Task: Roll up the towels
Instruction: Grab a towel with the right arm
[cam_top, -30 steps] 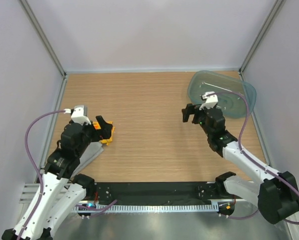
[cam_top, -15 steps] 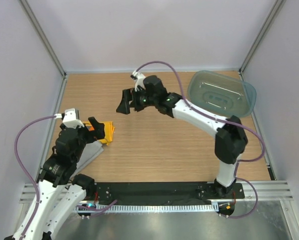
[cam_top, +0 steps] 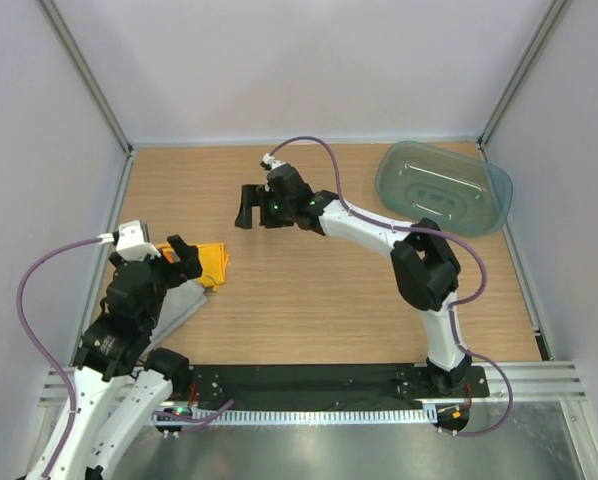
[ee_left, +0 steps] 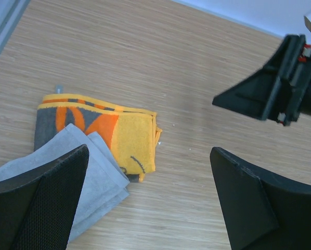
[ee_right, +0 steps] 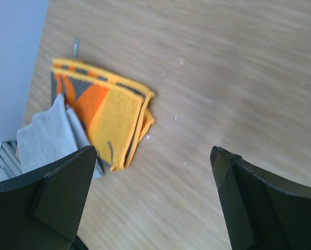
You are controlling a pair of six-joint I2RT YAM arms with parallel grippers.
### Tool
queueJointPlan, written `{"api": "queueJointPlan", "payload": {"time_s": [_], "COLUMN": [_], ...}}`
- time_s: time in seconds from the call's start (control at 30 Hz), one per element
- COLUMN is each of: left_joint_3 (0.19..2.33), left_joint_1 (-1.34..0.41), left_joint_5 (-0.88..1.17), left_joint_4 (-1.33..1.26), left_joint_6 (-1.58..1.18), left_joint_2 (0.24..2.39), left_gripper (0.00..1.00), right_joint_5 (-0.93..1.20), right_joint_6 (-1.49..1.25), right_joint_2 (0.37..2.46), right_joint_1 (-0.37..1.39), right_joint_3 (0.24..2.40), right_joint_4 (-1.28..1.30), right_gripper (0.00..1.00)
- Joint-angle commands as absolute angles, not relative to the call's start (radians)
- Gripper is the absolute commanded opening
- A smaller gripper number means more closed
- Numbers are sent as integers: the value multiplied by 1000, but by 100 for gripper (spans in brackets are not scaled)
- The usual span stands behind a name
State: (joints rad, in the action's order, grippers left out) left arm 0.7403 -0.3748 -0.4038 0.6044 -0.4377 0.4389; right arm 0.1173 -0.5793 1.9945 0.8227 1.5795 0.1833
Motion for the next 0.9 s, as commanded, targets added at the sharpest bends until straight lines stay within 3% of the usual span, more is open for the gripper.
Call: {"api": "queueJointPlan", "payload": {"time_s": [0.0, 0.3, 0.87], "left_joint_3": [778, 778, 778], "left_joint_1": [-374, -374, -374], "left_joint_5": [-428, -429, -426], "left_joint_4": [594, 594, 597], "left_joint_6": [-433, -434, -439], "left_joint_2": [436, 419, 416], "left_gripper": [100, 100, 100], "right_joint_5": [192, 215, 107], "right_joint_6": [-565, -592, -598], "right_joint_2": [2097, 2258, 2551], "right_joint_1": [851, 871, 922], "right_joint_3": [1793, 1977, 2276], "right_joint_4": [311, 365, 479], "right_gripper": [100, 86, 72]}}
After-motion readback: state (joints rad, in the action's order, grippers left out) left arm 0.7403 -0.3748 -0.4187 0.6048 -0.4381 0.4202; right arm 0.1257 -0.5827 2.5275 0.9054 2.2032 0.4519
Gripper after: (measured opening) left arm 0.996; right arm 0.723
